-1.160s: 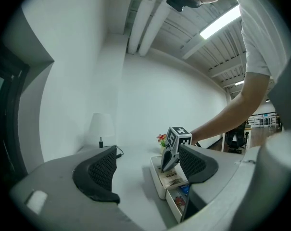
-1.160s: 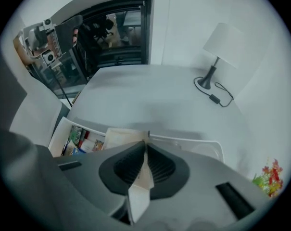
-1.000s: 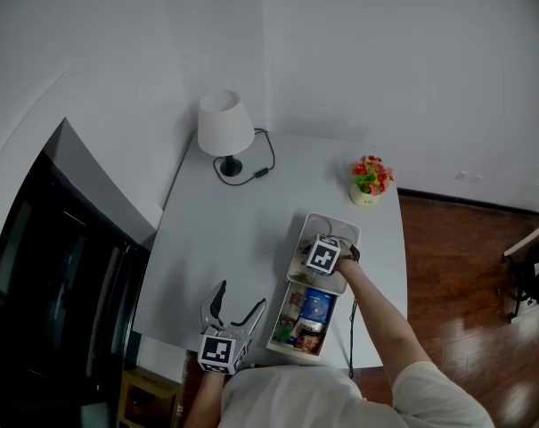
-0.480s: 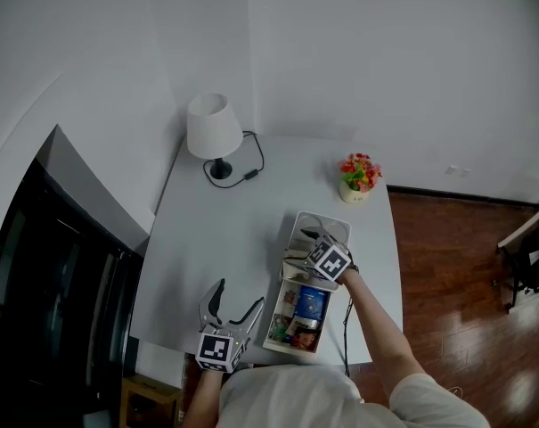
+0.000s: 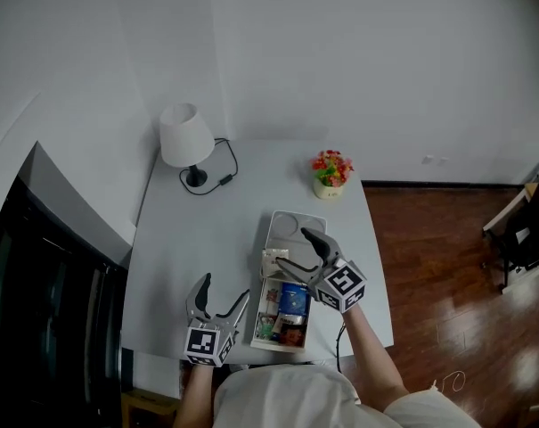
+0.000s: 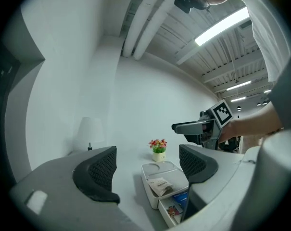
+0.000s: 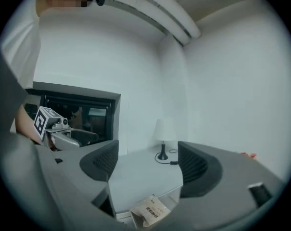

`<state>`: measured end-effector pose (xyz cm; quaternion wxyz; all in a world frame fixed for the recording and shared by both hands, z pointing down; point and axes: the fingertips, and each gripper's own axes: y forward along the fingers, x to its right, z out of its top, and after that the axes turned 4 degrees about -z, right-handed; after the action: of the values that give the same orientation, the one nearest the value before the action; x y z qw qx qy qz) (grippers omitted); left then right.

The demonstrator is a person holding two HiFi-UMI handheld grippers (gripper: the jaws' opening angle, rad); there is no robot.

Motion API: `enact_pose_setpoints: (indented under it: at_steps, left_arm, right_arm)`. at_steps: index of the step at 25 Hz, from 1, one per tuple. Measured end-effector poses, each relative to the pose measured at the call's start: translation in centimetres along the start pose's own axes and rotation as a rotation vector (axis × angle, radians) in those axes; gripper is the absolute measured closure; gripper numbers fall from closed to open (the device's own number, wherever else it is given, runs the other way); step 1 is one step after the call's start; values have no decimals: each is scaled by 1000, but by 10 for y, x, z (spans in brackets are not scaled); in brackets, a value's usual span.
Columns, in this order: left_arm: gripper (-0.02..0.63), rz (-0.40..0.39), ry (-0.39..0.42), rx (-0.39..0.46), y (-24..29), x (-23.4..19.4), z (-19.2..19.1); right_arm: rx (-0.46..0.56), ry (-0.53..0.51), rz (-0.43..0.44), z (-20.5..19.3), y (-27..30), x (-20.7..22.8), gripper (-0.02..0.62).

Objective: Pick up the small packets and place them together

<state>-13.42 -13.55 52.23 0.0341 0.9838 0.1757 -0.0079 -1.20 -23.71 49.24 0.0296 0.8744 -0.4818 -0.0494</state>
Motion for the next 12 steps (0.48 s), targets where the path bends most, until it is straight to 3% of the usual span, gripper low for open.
enact_pose_setpoints:
  at_steps: [4, 8, 12]
  left_arm:
    - [212, -34, -6, 31, 2, 13, 15]
    - [213, -69, -11, 67, 1, 28, 33]
    - [213, -99, 6, 88, 1, 42, 44]
  right_arm:
    - [94, -11, -103, 20, -43, 2, 218]
    - [100, -27, -206, 16, -79, 2, 218]
    - [137, 46, -294, 7, -112, -2, 218]
